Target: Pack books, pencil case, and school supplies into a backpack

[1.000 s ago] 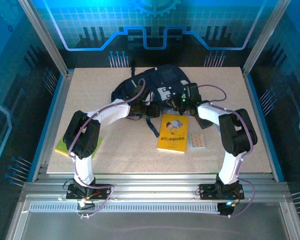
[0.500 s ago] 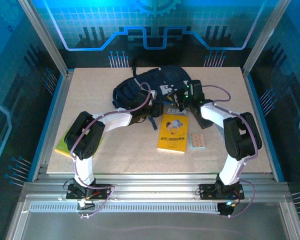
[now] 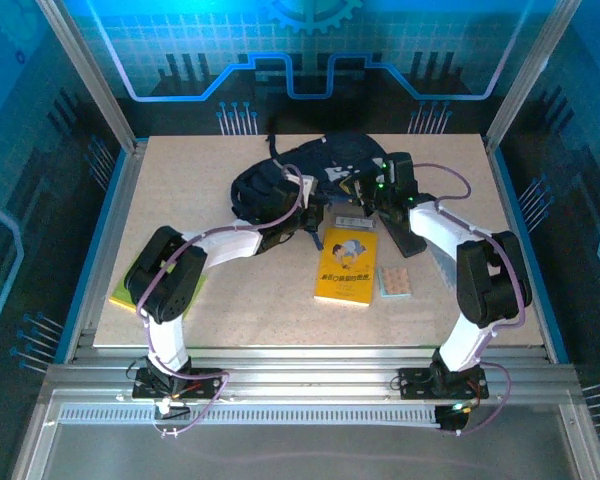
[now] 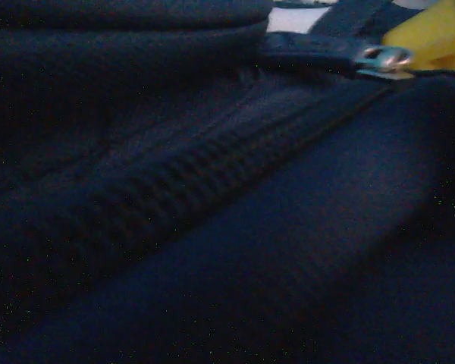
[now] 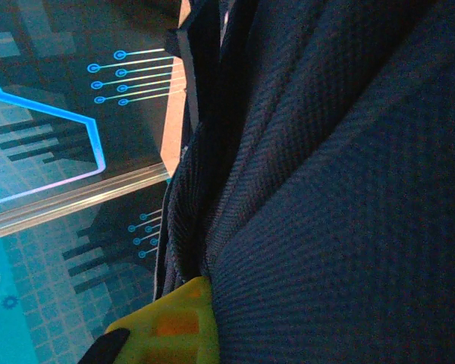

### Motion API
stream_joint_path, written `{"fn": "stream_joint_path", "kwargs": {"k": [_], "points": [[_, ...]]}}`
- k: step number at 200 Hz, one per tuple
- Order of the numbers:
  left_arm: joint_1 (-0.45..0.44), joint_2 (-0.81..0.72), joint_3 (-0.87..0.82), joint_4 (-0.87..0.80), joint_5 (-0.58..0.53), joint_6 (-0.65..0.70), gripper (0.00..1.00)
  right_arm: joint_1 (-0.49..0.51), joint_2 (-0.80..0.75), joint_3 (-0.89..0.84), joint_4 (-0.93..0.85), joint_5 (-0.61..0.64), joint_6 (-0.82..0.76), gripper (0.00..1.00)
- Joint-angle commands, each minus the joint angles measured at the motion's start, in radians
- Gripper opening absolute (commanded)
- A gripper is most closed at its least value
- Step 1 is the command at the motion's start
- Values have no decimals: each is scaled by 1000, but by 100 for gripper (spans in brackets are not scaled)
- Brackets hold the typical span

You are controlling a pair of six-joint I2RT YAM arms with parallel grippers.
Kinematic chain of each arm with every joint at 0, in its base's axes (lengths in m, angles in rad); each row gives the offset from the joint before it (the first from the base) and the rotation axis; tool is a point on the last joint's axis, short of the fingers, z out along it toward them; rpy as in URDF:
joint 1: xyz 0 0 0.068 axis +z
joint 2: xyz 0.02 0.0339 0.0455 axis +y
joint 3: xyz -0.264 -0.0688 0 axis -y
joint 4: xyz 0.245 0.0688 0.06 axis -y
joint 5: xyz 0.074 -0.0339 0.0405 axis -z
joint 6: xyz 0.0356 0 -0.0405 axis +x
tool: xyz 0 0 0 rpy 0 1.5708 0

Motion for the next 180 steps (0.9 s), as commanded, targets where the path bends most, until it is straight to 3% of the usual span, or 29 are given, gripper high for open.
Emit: {"fn": "stream_joint_path", "kwargs": {"k": [1,41,95,135,159,180], "points": [[23,-71,4,-148,7,2,0,-37,-68,68,-36,6,-62,0],[22,-88,101,-492,161,-54,0,-40,-53,83,-75,79,-186,0],[50,-98,168,-843,164,25,0,-67,-15,68,-62,91,-232,0],[163,-136,126,-893,133,69,0,-95,-13,69,-112,82,-274,0],[177,-138,144,-928,56,132,0,-114,-3,66,-118,67,-276,0],[187,-138,146,-934,54,152,0,-116,2,67,-116,66,-289,0]]}}
